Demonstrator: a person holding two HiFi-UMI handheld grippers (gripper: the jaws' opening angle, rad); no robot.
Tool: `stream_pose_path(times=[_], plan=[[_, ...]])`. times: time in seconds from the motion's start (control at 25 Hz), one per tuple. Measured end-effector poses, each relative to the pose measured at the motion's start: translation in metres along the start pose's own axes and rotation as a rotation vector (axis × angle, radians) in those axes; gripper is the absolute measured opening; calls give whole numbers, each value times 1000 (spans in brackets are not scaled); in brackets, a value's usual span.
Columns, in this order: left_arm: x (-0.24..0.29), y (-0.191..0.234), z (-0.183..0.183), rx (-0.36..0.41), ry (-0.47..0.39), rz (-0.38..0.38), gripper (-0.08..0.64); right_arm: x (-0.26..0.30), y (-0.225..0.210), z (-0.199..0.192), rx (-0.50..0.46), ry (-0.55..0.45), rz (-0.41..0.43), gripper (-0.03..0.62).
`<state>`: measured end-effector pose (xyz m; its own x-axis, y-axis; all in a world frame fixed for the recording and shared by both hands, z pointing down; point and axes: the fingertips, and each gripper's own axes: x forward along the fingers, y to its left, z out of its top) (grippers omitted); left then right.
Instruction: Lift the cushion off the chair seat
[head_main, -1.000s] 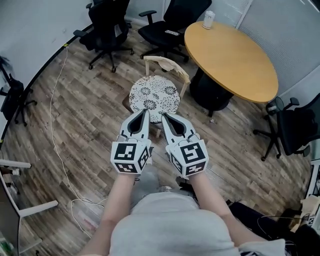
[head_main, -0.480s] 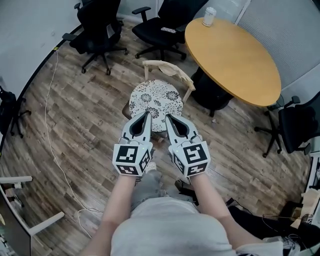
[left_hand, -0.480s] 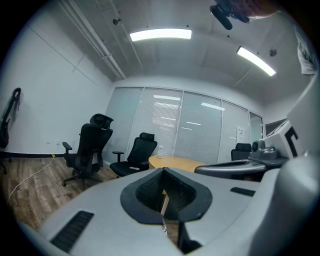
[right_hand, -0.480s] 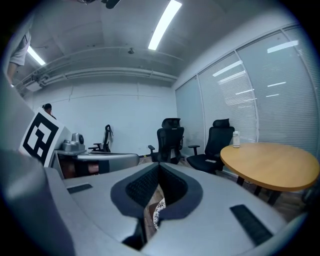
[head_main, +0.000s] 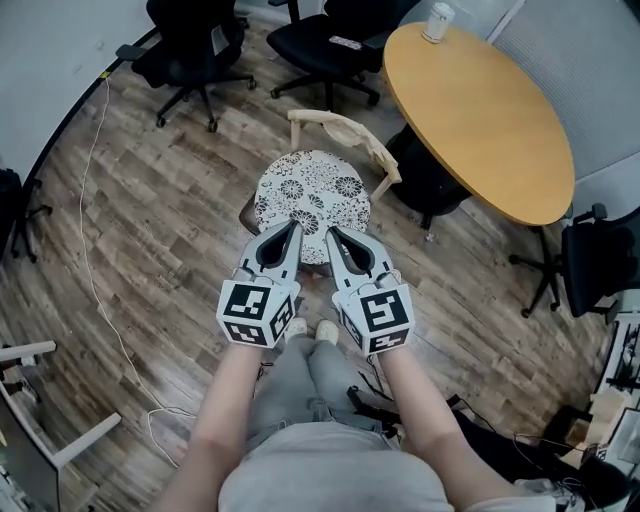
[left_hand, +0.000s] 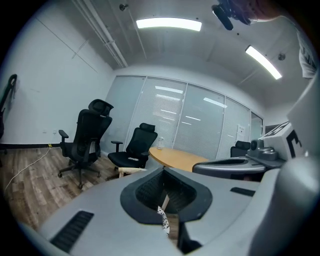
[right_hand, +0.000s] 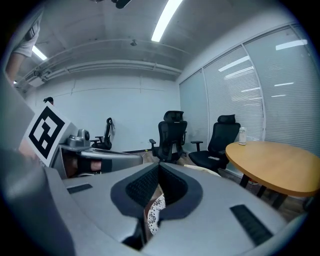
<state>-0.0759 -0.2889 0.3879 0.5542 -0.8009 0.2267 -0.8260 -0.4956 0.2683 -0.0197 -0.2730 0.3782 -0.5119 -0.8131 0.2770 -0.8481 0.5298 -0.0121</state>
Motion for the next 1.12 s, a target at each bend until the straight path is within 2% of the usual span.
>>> stream_pose_path(times=[0.24,0.48,0.68,0.88,1.12], plan=[[24,18,-26,-27,62,32,10,15,-16,-25,14,44,7,25],[44,35,-69,-105,138,35,150,32,-21,-56,39,75,22,25],[56,54,-104,-148,176,66,159,49,-26,-85,63,101,25,25],[65,71,-141,-188,216,84,213,62,-31,-117,80,122,21,23],[70,98,-184,-212,254,139,212,77,-36,-153,110,147,-1,25]])
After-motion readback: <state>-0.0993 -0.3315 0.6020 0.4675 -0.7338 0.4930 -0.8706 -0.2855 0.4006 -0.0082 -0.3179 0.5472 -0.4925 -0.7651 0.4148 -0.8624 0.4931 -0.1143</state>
